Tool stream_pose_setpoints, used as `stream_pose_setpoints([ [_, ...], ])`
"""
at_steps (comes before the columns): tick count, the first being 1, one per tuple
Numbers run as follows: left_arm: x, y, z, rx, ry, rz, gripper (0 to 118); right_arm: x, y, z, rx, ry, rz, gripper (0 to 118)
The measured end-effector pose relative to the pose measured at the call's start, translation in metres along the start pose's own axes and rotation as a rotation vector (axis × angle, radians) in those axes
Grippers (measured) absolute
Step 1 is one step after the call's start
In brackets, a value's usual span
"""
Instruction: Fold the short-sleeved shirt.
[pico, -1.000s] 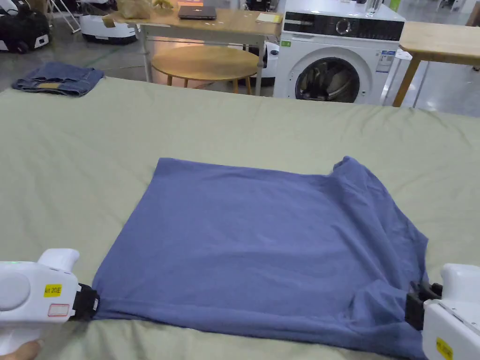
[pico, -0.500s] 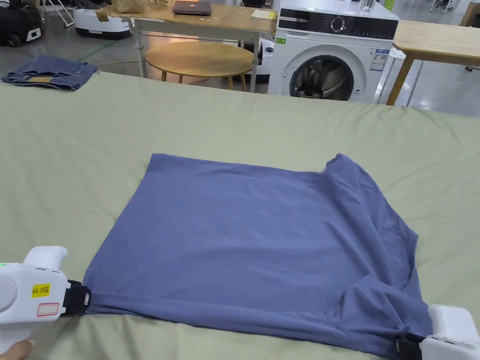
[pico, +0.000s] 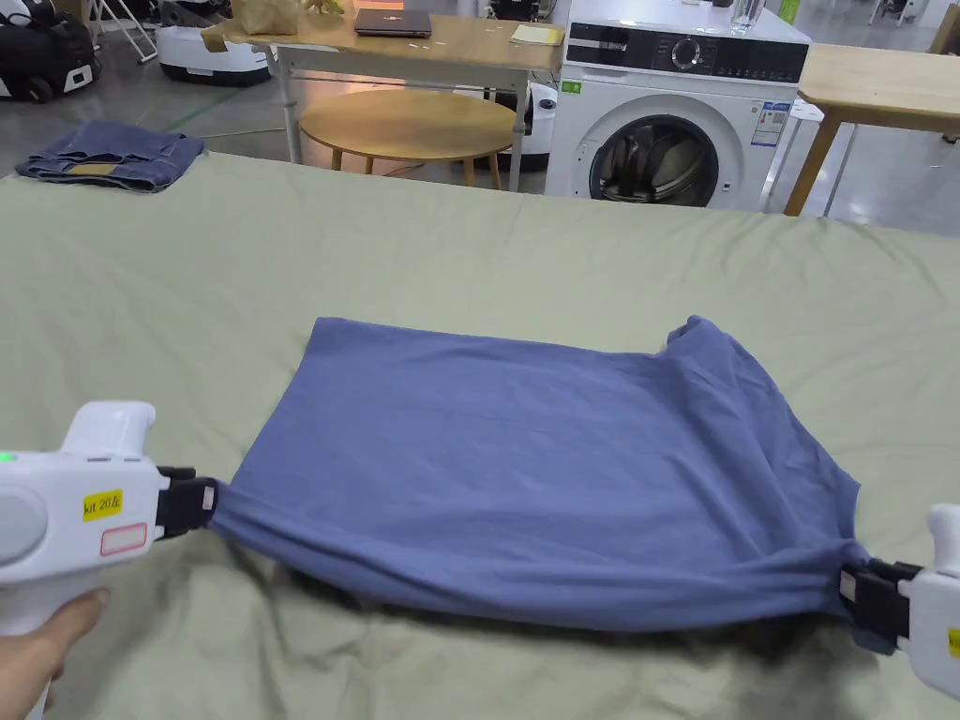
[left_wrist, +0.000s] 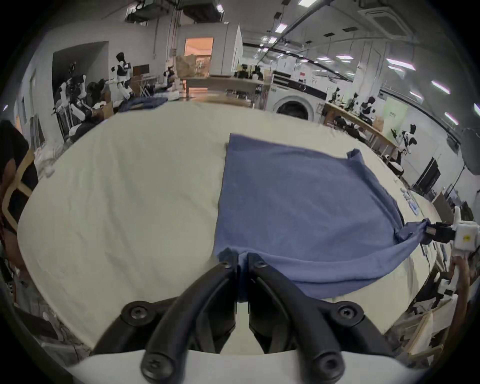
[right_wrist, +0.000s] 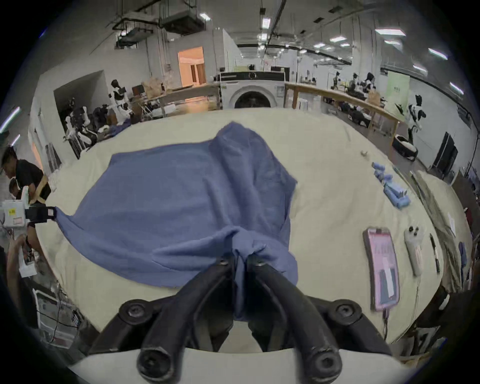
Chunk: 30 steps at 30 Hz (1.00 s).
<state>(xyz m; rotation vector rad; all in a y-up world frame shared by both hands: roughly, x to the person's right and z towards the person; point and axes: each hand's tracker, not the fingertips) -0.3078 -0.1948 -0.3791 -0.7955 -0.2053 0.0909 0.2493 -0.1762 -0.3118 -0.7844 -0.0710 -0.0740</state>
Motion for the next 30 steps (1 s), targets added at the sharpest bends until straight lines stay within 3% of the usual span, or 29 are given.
stream_pose_setpoints([
  [11, -0.014, 0.08, -0.084, -0.033, 0.001, 0.023, 1, 0.007, 0.076, -0.089, -0.029, 0.012, -0.024, 6],
  [25, -0.016, 0.082, -0.144, -0.166, 0.023, 0.041, 1, 0.005, 0.092, -0.145, -0.092, -0.038, 0.031, 9],
  [26, -0.014, 0.082, -0.142, -0.176, 0.025, 0.038, 3, 0.004, 0.091, -0.142, -0.079, -0.056, 0.037, 15],
  [28, -0.012, 0.079, -0.135, -0.172, 0.01, 0.023, 26, 0.001, 0.091, -0.133, -0.02, -0.103, 0.055, 45],
  [30, -0.007, 0.077, -0.122, -0.139, -0.005, 0.018, 45, -0.003, 0.09, -0.118, 0.044, -0.105, 0.048, 58],
])
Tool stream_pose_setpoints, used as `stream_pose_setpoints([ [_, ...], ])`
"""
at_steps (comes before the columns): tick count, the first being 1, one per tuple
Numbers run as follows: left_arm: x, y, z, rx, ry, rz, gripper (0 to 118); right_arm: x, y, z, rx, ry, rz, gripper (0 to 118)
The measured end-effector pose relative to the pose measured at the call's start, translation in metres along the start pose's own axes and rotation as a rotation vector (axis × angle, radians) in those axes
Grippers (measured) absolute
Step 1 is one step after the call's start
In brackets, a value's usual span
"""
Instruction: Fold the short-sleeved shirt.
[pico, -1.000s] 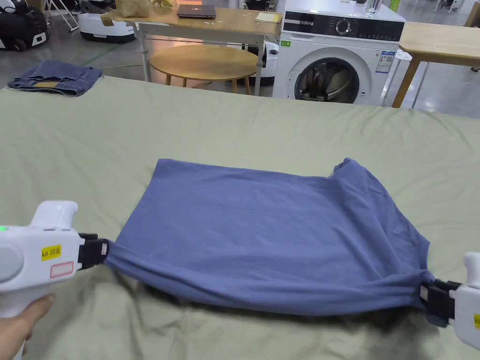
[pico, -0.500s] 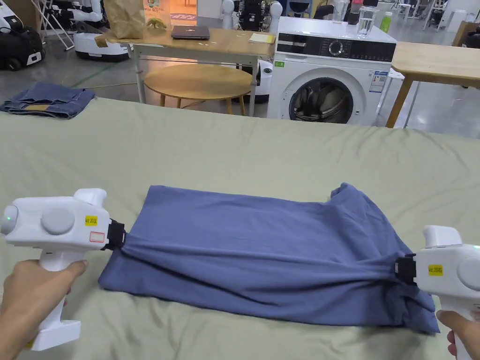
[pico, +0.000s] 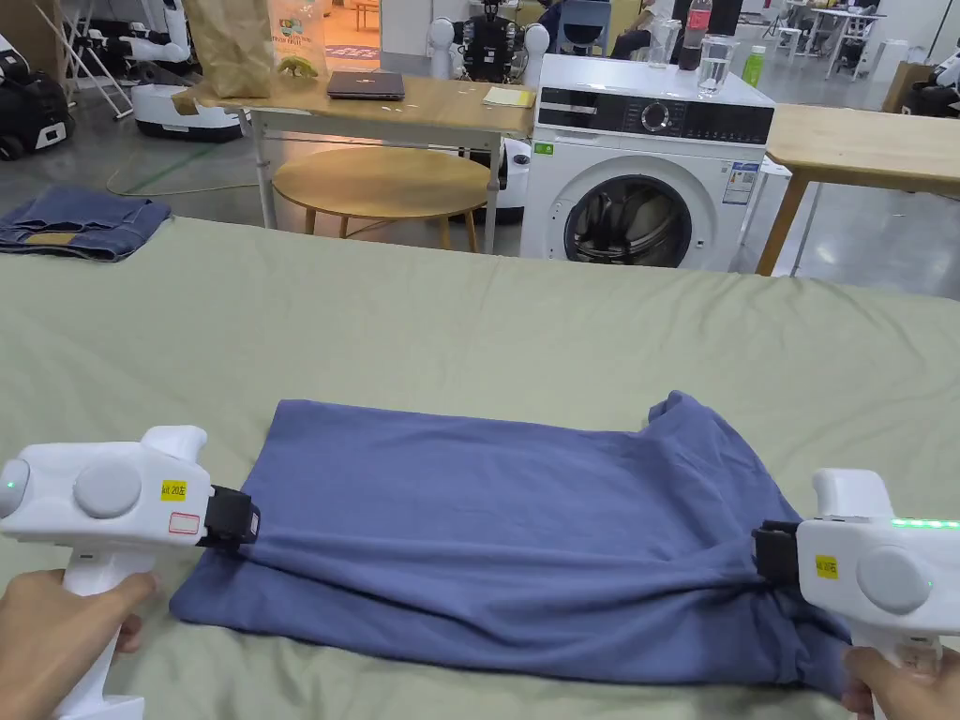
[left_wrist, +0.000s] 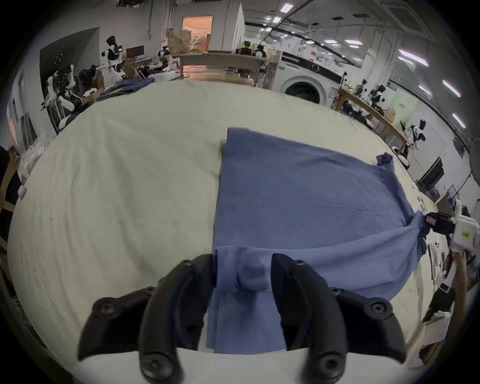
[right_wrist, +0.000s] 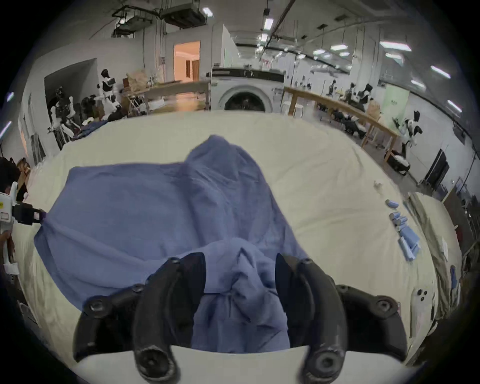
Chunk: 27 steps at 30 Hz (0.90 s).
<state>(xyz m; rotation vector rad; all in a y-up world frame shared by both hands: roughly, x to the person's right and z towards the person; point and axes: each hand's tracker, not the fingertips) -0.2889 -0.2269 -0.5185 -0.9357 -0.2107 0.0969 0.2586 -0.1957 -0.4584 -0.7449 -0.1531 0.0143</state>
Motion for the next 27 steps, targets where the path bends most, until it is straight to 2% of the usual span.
stream_pose_setpoints([
  [2, 0.007, -0.004, 0.015, 0.069, -0.004, -0.011, 50, -0.006, 0.001, 0.016, 0.054, 0.01, -0.008, 58],
  [8, 0.04, -0.026, 0.067, 0.361, -0.041, -0.058, 50, -0.04, -0.014, 0.073, 0.318, 0.005, -0.064, 57],
  [9, 0.047, -0.032, 0.076, 0.417, -0.043, -0.07, 50, -0.047, -0.017, 0.082, 0.358, 0.009, -0.064, 51],
  [10, 0.054, -0.039, 0.083, 0.464, -0.039, -0.079, 50, -0.055, -0.02, 0.086, 0.396, 0.006, -0.065, 40],
  [11, 0.061, -0.045, 0.09, 0.518, -0.024, -0.091, 47, -0.063, -0.023, 0.095, 0.431, 0.007, -0.059, 24],
  [12, 0.068, -0.051, 0.096, 0.553, -0.002, -0.095, 33, -0.072, -0.026, 0.102, 0.461, 0.006, -0.057, 13],
  [13, 0.073, -0.055, 0.101, 0.581, 0.004, -0.102, 17, -0.079, -0.028, 0.108, 0.478, 0.002, -0.053, 12],
  [14, 0.08, -0.06, 0.106, 0.605, 0.025, -0.093, 3, -0.089, -0.031, 0.115, 0.49, 0.017, -0.047, 6],
  [15, 0.084, -0.063, 0.11, 0.611, 0.021, -0.088, 0, -0.094, -0.033, 0.12, 0.508, 0.034, -0.041, 0],
  [17, 0.083, -0.064, 0.11, 0.63, 0.017, -0.091, 0, -0.104, -0.037, 0.129, 0.525, 0.032, -0.024, 0],
  [22, 0.078, -0.075, 0.114, 0.547, 0.03, -0.074, 0, -0.117, -0.045, 0.135, 0.52, 0.054, -0.005, 0],
  [27, 0.043, -0.076, 0.103, 0.39, 0.055, -0.022, 0, -0.114, -0.054, 0.133, 0.499, 0.064, -0.001, 0],
])
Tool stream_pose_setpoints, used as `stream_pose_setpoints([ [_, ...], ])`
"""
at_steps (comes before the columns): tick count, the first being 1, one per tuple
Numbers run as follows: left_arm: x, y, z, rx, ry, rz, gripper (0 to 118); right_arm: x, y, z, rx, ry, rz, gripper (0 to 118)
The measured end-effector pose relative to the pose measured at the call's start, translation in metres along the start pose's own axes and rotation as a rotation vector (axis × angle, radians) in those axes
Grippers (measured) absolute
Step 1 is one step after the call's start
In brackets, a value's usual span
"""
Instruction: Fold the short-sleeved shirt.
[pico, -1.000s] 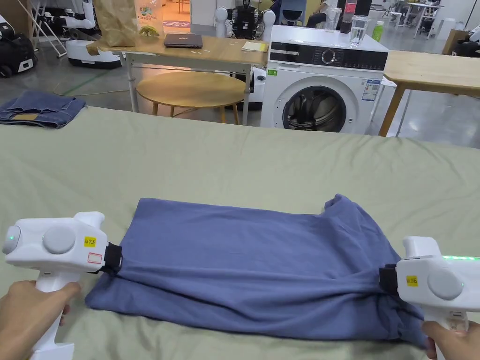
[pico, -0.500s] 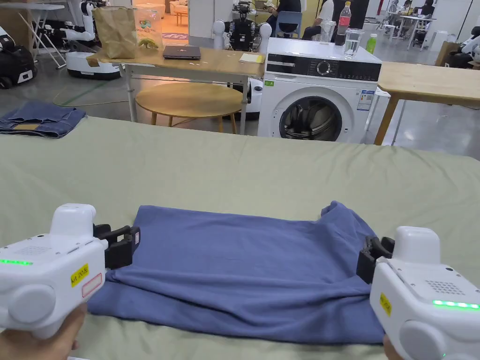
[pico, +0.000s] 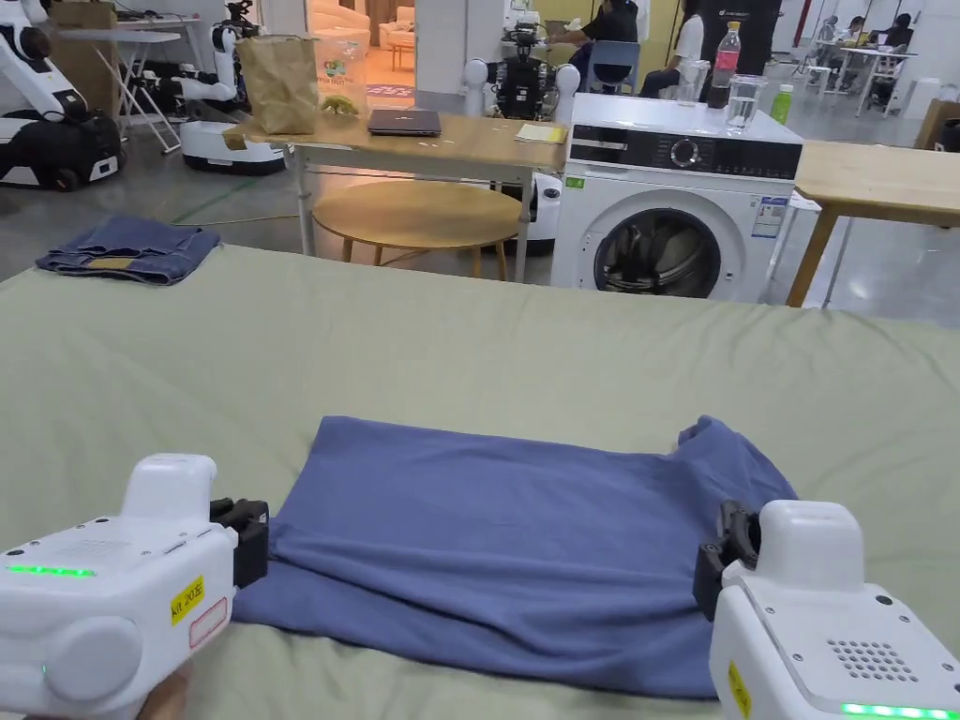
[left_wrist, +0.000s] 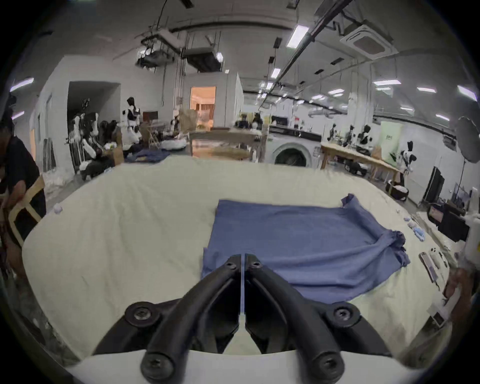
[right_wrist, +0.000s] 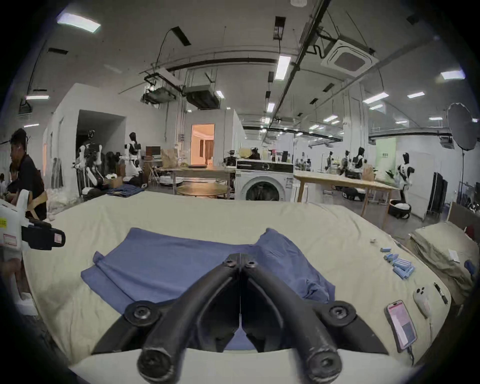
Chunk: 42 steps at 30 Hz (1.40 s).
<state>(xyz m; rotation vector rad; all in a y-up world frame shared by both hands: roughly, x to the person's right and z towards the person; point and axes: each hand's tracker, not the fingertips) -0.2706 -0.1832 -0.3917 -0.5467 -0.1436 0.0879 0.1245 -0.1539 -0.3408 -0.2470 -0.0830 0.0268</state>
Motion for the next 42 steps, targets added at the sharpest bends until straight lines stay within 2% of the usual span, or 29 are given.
stream_pose_setpoints([
  [3, -0.03, 0.004, -0.018, -0.121, -0.065, 0.09, 0, 0.004, -0.007, -0.003, -0.028, 0.004, 0.007, 0],
  [6, -0.05, 0.015, -0.043, -0.26, -0.045, 0.101, 2, 0.009, -0.016, -0.007, -0.059, -0.002, 0.018, 0],
  [8, -0.061, 0.02, -0.065, -0.334, -0.044, 0.104, 21, 0.012, -0.021, -0.009, -0.081, -0.007, 0.021, 0],
  [9, -0.062, 0.021, -0.074, -0.385, -0.049, 0.111, 36, 0.014, -0.023, -0.01, -0.089, -0.009, 0.02, 0],
  [11, -0.066, 0.022, -0.095, -0.457, -0.041, 0.121, 52, 0.017, -0.027, -0.012, -0.108, -0.016, 0.022, 0],
  [14, -0.068, 0.018, -0.125, -0.572, -0.012, 0.112, 64, 0.023, -0.032, -0.014, -0.131, -0.027, 0.027, 0],
  [17, -0.056, 0.002, -0.134, -0.746, 0.03, 0.075, 66, 0.027, -0.036, -0.014, -0.145, -0.043, 0.042, 0],
  [18, -0.052, 0.004, -0.134, -0.683, 0.012, 0.026, 65, 0.029, -0.038, -0.014, -0.15, -0.046, 0.046, 0],
  [20, -0.045, 0.009, -0.128, -0.684, 0.044, 0.045, 65, 0.033, -0.04, -0.014, -0.16, -0.05, 0.047, 0],
  [21, -0.039, 0.005, -0.122, -0.667, 0.065, 0.021, 59, 0.034, -0.042, -0.015, -0.164, -0.051, 0.045, 0],
  [23, -0.028, 0.0, -0.119, -0.645, 0.065, -0.083, 44, 0.038, -0.044, -0.016, -0.181, -0.05, 0.032, 0],
  [24, -0.027, 0.0, -0.119, -0.634, 0.057, -0.098, 28, 0.04, -0.044, -0.017, -0.2, -0.039, 0.007, 0],
  [25, -0.029, 0.002, -0.119, -0.634, 0.048, -0.094, 28, 0.043, -0.045, -0.018, -0.215, -0.024, -0.019, 0],
  [26, -0.028, 0.002, -0.117, -0.629, 0.037, -0.096, 24, 0.046, -0.045, -0.019, -0.226, -0.015, -0.037, 0],
  [28, -0.027, 0.001, -0.112, -0.596, -0.01, -0.074, 0, 0.054, -0.043, -0.021, -0.242, -0.017, -0.064, 0],
  [32, -0.033, -0.003, -0.102, -0.555, -0.014, -0.061, 0, 0.085, -0.036, -0.028, -0.284, -0.037, -0.105, 0],
  [33, -0.033, -0.004, -0.096, -0.549, -0.019, -0.053, 0, 0.095, -0.033, -0.032, -0.308, -0.044, -0.112, 4],
  [35, -0.034, -0.006, -0.089, -0.522, -0.031, -0.039, 0, 0.116, -0.028, -0.044, -0.388, -0.049, -0.105, 21],
  [37, -0.034, -0.005, -0.082, -0.494, -0.039, -0.027, 0, 0.136, -0.027, -0.058, -0.462, -0.042, -0.115, 50],
  [38, -0.034, -0.004, -0.078, -0.481, -0.041, -0.018, 0, 0.146, -0.028, -0.067, -0.497, -0.038, -0.125, 57],
  [42, -0.037, -0.001, -0.072, -0.454, -0.054, 0.006, 0, 0.166, -0.038, -0.094, -0.587, -0.061, -0.095, 58],
])
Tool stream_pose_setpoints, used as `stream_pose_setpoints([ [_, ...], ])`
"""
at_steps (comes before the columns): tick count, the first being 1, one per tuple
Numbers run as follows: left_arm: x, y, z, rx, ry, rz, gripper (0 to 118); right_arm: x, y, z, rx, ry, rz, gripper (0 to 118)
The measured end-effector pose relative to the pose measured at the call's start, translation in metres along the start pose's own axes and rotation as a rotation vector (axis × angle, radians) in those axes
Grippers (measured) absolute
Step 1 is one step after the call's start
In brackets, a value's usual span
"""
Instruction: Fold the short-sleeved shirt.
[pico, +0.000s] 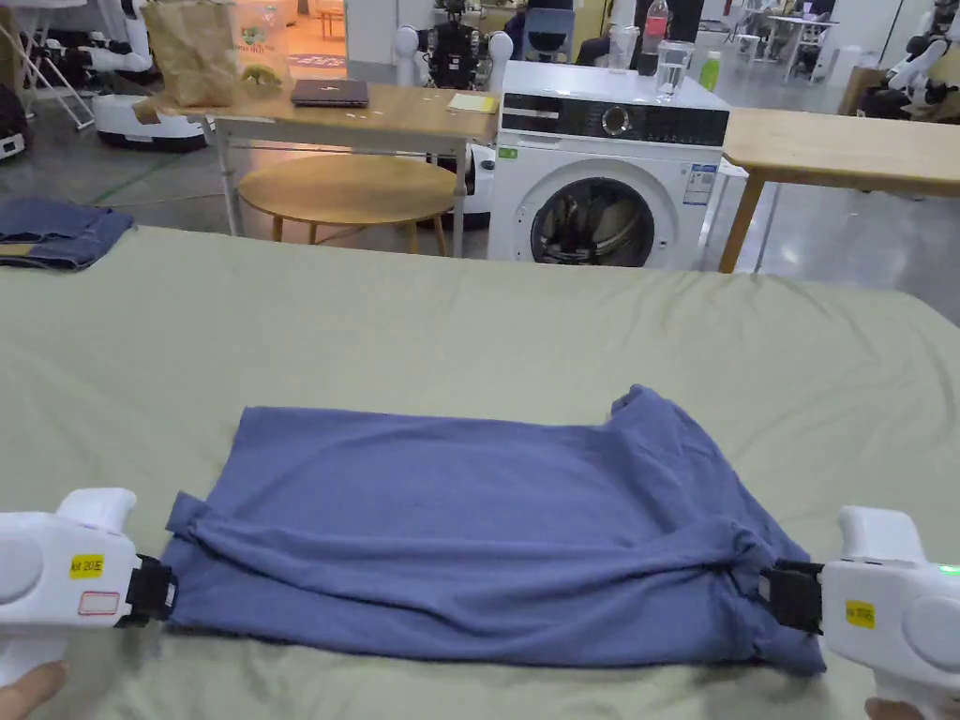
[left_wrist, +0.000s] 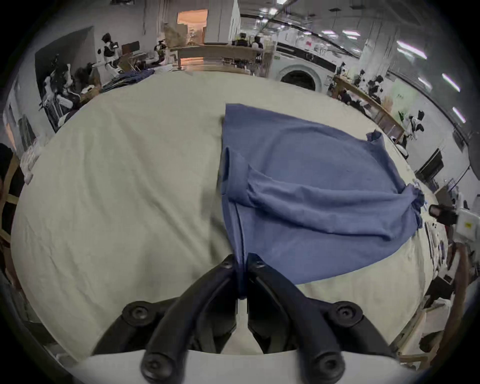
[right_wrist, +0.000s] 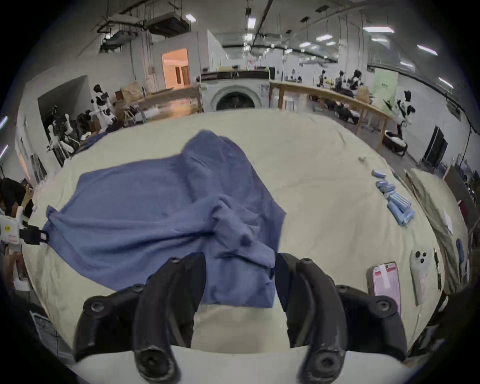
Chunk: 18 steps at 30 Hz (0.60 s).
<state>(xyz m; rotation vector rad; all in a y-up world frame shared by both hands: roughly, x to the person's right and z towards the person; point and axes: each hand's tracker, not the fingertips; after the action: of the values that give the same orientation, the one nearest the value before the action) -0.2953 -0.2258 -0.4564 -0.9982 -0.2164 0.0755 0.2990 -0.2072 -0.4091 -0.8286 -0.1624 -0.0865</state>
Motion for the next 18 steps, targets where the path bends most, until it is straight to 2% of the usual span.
stream_pose_setpoints([
  [5, -0.002, -0.001, -0.003, -0.012, -0.009, 0.009, 0, 0.0, -0.006, -0.036, -0.164, 0.069, -0.033, 58],
  [9, -0.003, -0.005, -0.008, -0.025, -0.011, 0.012, 0, -0.01, -0.018, -0.054, -0.223, 0.059, 0.018, 52],
  [10, -0.004, -0.005, -0.009, -0.026, -0.012, 0.016, 0, -0.012, -0.019, -0.05, -0.18, 0.038, 0.039, 47],
  [11, -0.006, -0.006, -0.011, -0.027, -0.013, 0.016, 0, -0.013, -0.019, -0.049, -0.186, 0.042, 0.03, 33],
  [12, -0.006, -0.007, -0.012, -0.029, -0.013, 0.015, 0, -0.013, -0.02, -0.049, -0.186, 0.04, 0.028, 11],
  [14, -0.006, -0.008, -0.012, -0.03, -0.015, 0.016, 0, -0.01, -0.022, -0.05, -0.172, 0.067, 0.028, 11],
  [18, -0.006, -0.01, -0.008, -0.014, -0.014, 0.019, 0, -0.011, -0.023, -0.04, -0.135, 0.048, 0.048, 8],
])
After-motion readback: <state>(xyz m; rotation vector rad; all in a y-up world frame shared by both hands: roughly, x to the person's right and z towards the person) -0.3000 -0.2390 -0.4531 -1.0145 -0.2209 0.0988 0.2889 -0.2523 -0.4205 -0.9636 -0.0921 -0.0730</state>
